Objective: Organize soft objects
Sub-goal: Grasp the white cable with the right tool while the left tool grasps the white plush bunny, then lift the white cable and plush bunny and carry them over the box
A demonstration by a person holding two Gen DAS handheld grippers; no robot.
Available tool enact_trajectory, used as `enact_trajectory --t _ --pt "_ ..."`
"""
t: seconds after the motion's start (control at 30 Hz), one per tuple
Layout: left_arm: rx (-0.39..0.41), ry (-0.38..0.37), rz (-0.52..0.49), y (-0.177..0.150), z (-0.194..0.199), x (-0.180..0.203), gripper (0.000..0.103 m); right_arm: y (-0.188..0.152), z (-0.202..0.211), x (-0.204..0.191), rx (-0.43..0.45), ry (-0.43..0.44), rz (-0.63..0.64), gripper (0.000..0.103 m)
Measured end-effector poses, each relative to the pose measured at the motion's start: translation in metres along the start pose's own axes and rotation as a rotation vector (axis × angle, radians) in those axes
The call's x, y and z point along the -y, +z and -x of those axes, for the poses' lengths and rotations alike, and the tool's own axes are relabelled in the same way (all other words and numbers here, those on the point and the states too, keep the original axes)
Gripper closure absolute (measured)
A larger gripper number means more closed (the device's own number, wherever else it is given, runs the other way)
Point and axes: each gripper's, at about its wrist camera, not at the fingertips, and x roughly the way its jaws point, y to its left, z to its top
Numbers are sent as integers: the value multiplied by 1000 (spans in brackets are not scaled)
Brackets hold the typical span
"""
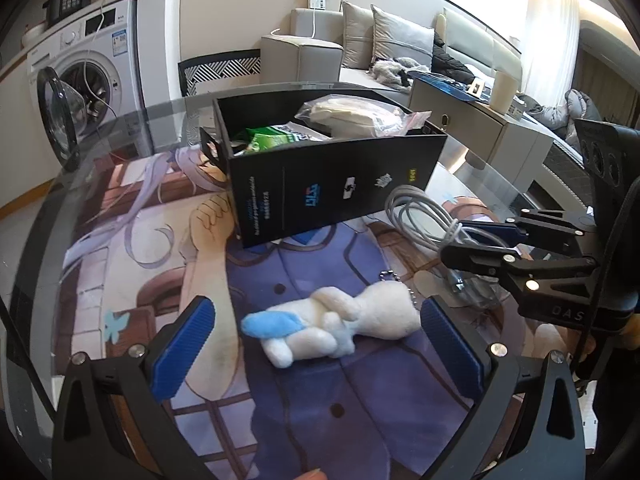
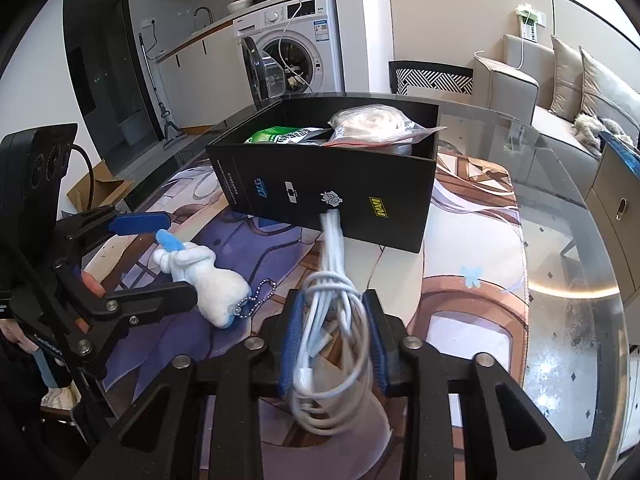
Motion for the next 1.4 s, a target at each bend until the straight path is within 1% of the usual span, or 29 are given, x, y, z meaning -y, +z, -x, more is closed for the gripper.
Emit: enact_trajectory --t 0.1,0.27,0.4,0.57,0.7,0.87,1.07,1.17,1.23,1.4 --pt "-12 -16 -1 0 -1 4 0 -1 0 0 0 -1 5 73" --pt "-31 -13 1 -1 -8 8 0 -1 -2 0 -8 -3 8 73" --pt "-61 0 -3 -1 -14 13 0 0 -3 -2 -16 -11 17 73" --pt "-104 31 8 -2 -24 16 0 1 -4 -2 -19 -14 23 73" --pt "-110 61 -9 -2 -27 20 0 1 -5 -4 -22 -17 25 73" --pt "-124 107 -24 -2 -30 22 0 -1 -10 -6 -41 -27 33 68" --pt "-122 116 -11 -2 -31 21 0 -3 -14 -6 -56 -27 31 66" --pt "-117 116 -10 -3 -30 21 2 -4 -14 -5 -54 -22 24 66" --pt "-103 115 -15 -2 -28 21 11 -4 -15 -5 -53 -22 23 66" --pt "-93 107 -23 -3 -25 20 14 -4 -14 -5 -52 -22 25 67"
